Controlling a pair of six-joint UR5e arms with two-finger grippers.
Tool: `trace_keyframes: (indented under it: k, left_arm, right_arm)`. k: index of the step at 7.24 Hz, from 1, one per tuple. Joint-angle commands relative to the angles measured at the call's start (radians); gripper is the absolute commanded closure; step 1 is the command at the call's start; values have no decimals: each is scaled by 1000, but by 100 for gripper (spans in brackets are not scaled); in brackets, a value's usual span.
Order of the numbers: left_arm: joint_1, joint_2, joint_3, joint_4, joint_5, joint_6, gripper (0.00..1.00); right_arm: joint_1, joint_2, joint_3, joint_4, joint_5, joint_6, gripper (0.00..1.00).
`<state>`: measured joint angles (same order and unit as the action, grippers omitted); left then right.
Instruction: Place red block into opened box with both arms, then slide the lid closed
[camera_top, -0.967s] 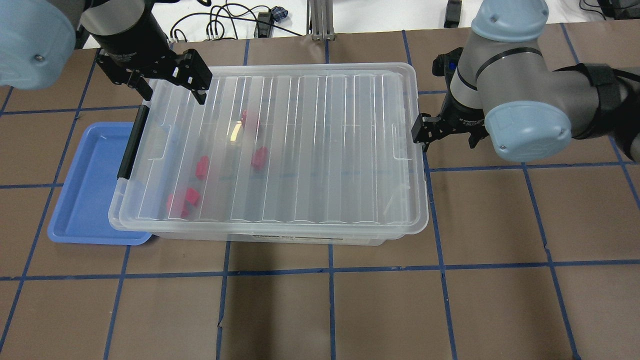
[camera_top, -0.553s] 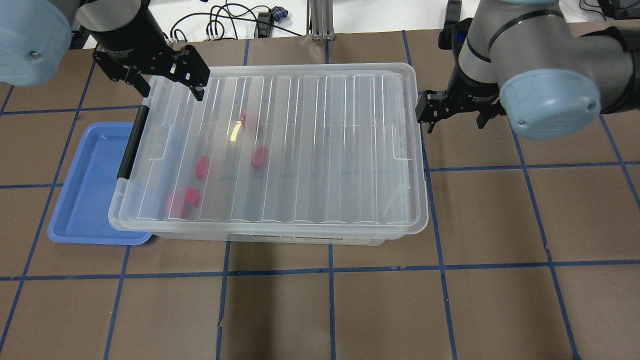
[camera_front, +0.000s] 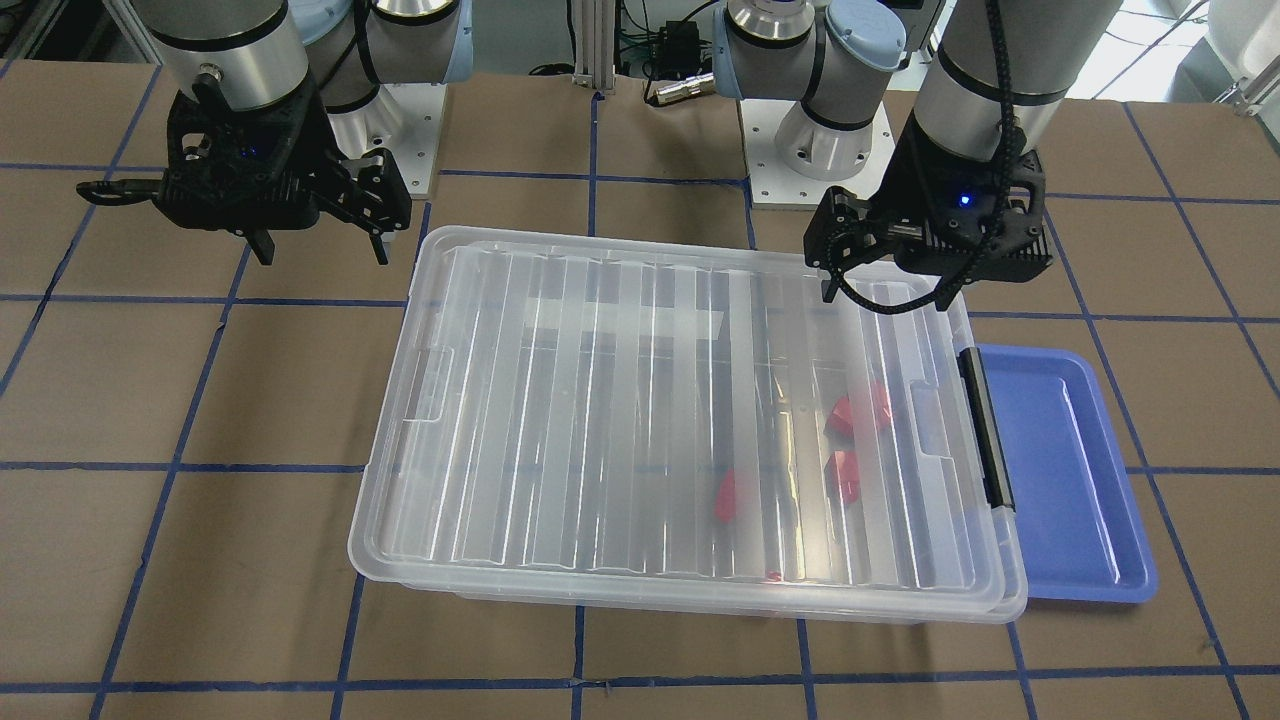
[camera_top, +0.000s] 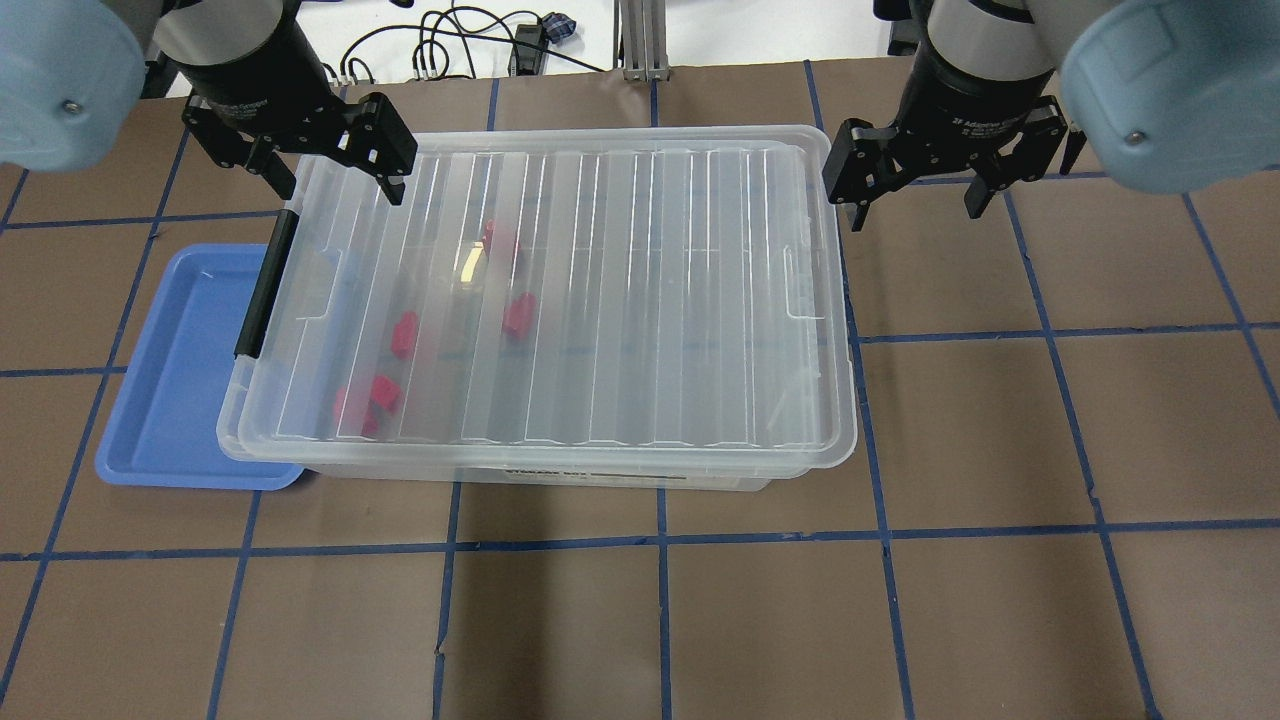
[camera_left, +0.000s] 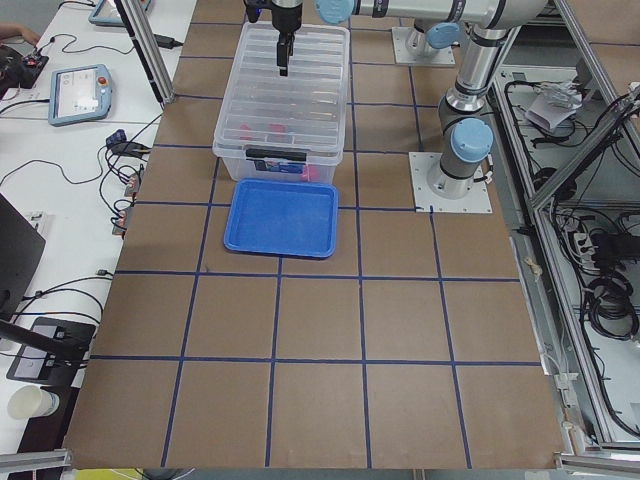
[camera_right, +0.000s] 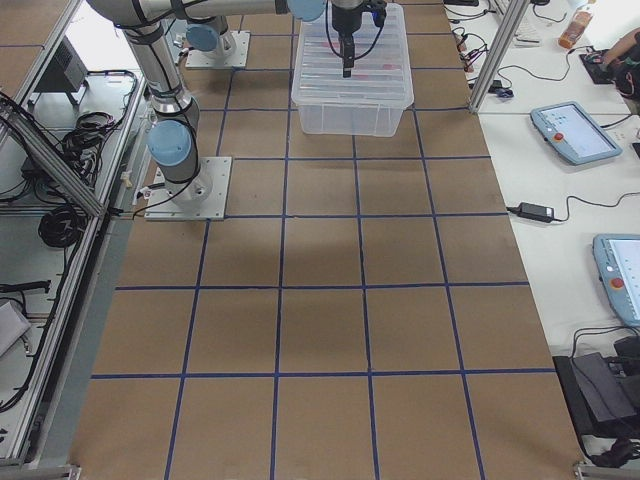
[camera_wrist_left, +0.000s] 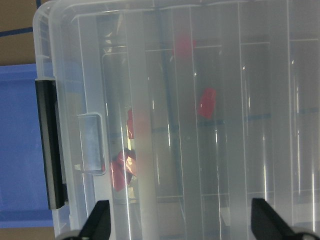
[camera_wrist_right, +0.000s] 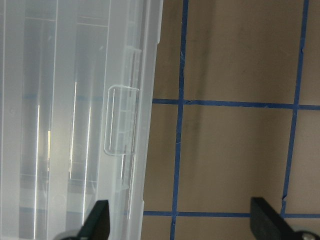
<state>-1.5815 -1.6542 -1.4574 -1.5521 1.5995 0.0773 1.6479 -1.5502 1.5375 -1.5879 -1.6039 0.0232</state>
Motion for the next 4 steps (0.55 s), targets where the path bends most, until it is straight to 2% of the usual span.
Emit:
trace_keyframes:
  k: [1, 4]
  left_arm:
    - [2, -1, 9, -14, 3, -14, 0]
    - [2, -13, 25, -36, 26, -16, 0]
  right_arm:
    - [0, -2, 3, 3, -1, 1, 0]
    - [0, -2, 3, 3, 1, 1, 0]
